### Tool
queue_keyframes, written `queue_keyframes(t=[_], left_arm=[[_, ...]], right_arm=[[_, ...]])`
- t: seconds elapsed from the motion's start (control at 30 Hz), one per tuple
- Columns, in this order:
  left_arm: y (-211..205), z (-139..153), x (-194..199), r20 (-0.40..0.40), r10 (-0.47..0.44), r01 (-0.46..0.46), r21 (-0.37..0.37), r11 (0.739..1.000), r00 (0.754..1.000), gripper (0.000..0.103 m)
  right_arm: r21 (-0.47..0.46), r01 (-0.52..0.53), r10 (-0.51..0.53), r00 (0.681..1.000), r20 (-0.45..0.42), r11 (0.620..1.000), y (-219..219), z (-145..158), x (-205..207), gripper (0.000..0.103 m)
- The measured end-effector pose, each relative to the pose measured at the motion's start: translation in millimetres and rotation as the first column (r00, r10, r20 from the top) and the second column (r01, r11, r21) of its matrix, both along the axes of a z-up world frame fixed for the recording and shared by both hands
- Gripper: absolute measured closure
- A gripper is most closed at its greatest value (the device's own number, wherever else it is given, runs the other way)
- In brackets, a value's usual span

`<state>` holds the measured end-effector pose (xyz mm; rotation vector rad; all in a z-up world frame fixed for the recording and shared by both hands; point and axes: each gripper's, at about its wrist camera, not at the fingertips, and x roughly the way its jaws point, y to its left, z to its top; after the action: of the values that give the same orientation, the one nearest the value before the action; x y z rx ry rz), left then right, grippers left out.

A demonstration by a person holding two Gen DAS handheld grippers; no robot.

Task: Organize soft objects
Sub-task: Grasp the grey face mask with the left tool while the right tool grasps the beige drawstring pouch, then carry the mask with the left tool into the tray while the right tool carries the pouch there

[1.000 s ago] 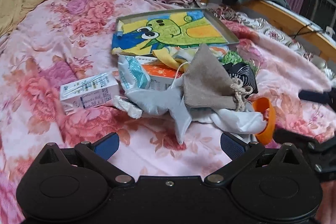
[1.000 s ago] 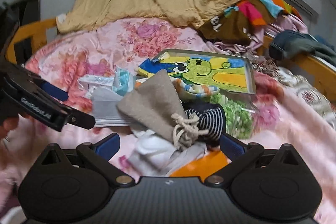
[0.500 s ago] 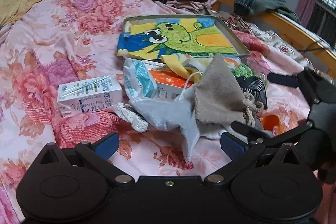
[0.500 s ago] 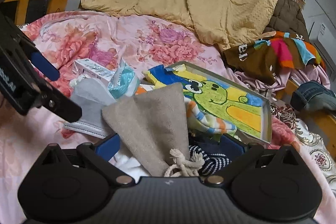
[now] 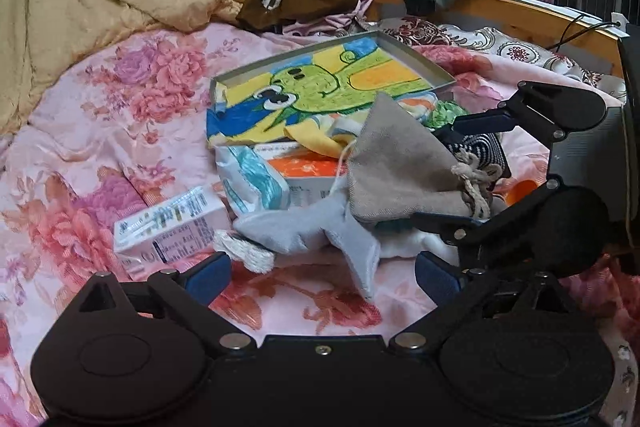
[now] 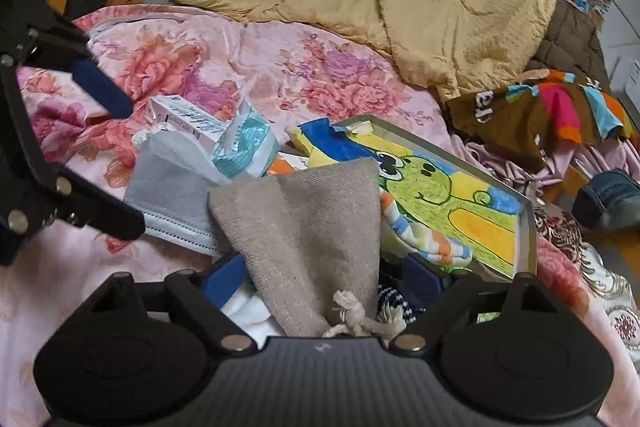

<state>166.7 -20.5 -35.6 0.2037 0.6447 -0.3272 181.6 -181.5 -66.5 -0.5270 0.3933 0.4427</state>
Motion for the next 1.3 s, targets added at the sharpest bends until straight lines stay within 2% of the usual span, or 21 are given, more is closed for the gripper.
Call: queue_keyframes(t=[0.1, 0.2, 0.3, 0.5, 0.57, 0.63, 0.77, 0.83, 0.9, 1.0, 1.1, 1.17, 1.2, 1.23, 1.3], left_arm=[[-4, 0, -2, 0.045, -0.031, 0.029, 0.042, 0.999, 0.999, 0.005], [-14, -3, -1, 0.092, -0.096, 0.084, 0.129, 0.988, 0.991, 0.006], [-23, -7, 3, 0.114, -0.167, 0.142, 0.202, 0.969, 0.979, 0.006], [-26, -12, 9, 0.095, -0.224, 0.199, 0.221, 0.955, 0.97, 0.007], [-25, -12, 11, 0.084, -0.224, 0.202, 0.211, 0.956, 0.971, 0.012], [-22, -12, 12, 0.067, -0.219, 0.202, 0.193, 0.96, 0.973, 0.022], [-18, -12, 16, 0.041, -0.194, 0.185, 0.155, 0.97, 0.98, 0.033], [-16, -10, 17, 0.03, -0.186, 0.181, 0.133, 0.974, 0.982, 0.046], [-14, -10, 18, 0.019, -0.178, 0.175, 0.112, 0.978, 0.984, 0.054], [-12, -12, 22, -0.011, -0.161, 0.161, 0.088, 0.983, 0.987, 0.055], [-13, -15, 24, -0.023, -0.151, 0.153, 0.107, 0.982, 0.988, 0.055], [-15, -16, 23, -0.025, -0.152, 0.154, 0.127, 0.98, 0.988, 0.056], [-16, -17, 23, -0.027, -0.153, 0.155, 0.132, 0.979, 0.988, 0.061], [-16, -17, 22, -0.031, -0.153, 0.156, 0.133, 0.979, 0.988, 0.071], [-14, -16, 22, -0.042, -0.147, 0.151, 0.111, 0.982, 0.988, 0.081]], right_arm=[[0.004, -0.023, 0.023, 0.999, -0.026, 1.0, -2, 0, 7, 0.014], [0.006, -0.039, 0.039, 0.999, -0.036, 0.999, -2, 0, 13, 0.015], [0.0, -0.049, 0.049, 0.998, -0.048, 0.999, -2, -3, 15, 0.023], [0.028, -0.04, 0.042, 0.997, -0.069, 0.999, -4, -3, 15, 0.031], [0.049, -0.033, 0.037, 0.996, -0.081, 0.998, -6, -1, 16, 0.034], [0.07, -0.026, 0.033, 0.995, -0.093, 0.997, -7, 1, 16, 0.038], [0.118, -0.007, 0.02, 0.993, -0.116, 0.993, -13, 4, 20, 0.045], [0.125, 0.004, 0.012, 0.992, -0.124, 0.992, -15, 4, 21, 0.046], [0.124, 0.013, 0.004, 0.991, -0.132, 0.992, -15, 3, 21, 0.046], [0.116, 0.021, -0.006, 0.991, -0.133, 0.993, -13, 2, 21, 0.044], [0.129, 0.038, -0.021, 0.991, -0.129, 0.991, -11, 2, 19, 0.045], [0.145, 0.043, -0.024, 0.991, -0.128, 0.988, -12, 2, 18, 0.051], [0.153, 0.048, -0.029, 0.992, -0.125, 0.987, -12, 3, 17, 0.059], [0.164, 0.057, -0.038, 0.992, -0.12, 0.985, -14, 4, 17, 0.064], [0.191, 0.07, -0.046, 0.991, -0.125, 0.979, -17, 6, 18, 0.07]])
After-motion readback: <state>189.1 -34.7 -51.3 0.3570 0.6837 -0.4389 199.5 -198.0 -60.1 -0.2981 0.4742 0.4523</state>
